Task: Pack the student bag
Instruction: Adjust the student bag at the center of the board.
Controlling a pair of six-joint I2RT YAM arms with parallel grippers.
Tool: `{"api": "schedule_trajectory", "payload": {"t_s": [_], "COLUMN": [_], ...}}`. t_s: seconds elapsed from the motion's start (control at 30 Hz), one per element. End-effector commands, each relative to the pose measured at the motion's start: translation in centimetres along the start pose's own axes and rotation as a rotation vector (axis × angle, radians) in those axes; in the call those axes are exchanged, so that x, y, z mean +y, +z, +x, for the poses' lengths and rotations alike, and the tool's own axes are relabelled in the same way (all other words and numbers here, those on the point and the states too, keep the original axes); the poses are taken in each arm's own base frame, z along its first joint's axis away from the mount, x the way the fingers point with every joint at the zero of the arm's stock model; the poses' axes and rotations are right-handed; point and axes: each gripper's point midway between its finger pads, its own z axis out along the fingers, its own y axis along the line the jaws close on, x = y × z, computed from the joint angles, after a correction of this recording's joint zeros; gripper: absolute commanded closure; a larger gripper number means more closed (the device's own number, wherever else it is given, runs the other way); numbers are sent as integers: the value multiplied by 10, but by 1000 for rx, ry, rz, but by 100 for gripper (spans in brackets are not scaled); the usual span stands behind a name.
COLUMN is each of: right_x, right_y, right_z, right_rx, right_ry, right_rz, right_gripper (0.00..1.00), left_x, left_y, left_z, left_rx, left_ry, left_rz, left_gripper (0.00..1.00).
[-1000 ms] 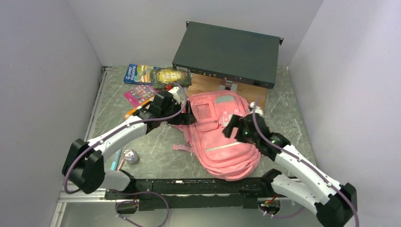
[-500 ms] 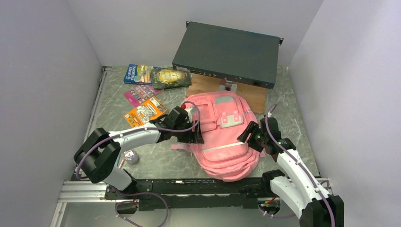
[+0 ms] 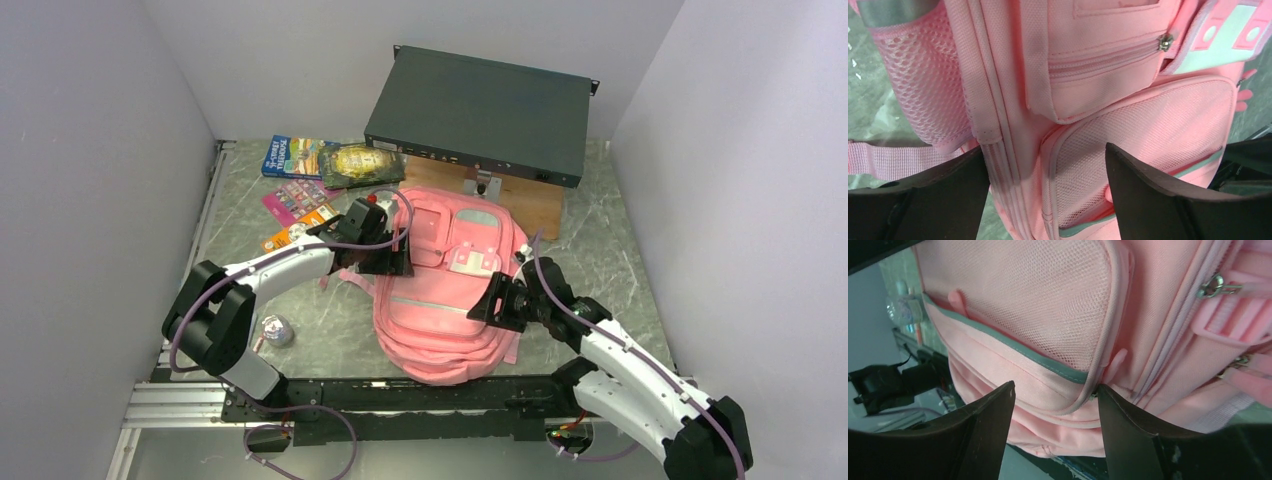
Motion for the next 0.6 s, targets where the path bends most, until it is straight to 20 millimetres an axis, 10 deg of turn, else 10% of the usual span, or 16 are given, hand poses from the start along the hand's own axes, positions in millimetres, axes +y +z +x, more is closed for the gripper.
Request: {"api": "schedule_trajectory", "payload": {"t_s": [0.0,0.27,0.57], "right_x": [9,7,28], "right_y": [-16,-22,-7], "right_z": [-37,-70,-45], "right_rx": [-131,-213,-88], "right_ry": [-61,-120,-287], "right_rz": [67,37,-190], "right_gripper": [34,19,14], "left_x": [-30,-28,-39], "left_y": [-8,-16,-23], "left_z": [-28,-22,-14], "left_rx": [-66,-49,-37], "left_ry": [69,91,97], "left_rz": [107,106,201], "left_gripper": [14,7,3]}}
